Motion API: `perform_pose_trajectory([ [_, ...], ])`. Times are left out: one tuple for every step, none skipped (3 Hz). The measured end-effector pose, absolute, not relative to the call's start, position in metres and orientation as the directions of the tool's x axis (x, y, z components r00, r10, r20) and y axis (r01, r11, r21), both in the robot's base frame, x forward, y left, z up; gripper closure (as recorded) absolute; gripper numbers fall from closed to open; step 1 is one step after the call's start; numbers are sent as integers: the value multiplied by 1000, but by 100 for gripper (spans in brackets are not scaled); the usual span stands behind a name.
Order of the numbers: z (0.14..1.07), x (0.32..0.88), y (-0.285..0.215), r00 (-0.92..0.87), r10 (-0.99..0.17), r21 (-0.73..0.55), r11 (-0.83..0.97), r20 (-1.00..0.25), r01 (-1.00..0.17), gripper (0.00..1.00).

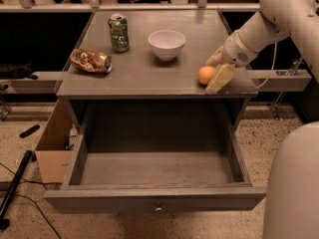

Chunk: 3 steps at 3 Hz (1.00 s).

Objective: Place orange into top drawer

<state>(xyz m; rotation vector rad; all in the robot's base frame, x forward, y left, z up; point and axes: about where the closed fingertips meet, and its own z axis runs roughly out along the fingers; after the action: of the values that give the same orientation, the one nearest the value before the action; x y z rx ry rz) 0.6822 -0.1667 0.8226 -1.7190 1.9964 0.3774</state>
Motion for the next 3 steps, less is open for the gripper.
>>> perform_pose_trajectory([
  [823,682,-167,-100,-849,-98,175,-519,-980,49],
  [822,682,-167,-100,-849,-98,175,-519,-980,72],
  [822,682,-167,-100,-849,-98,175,-519,-980,95],
])
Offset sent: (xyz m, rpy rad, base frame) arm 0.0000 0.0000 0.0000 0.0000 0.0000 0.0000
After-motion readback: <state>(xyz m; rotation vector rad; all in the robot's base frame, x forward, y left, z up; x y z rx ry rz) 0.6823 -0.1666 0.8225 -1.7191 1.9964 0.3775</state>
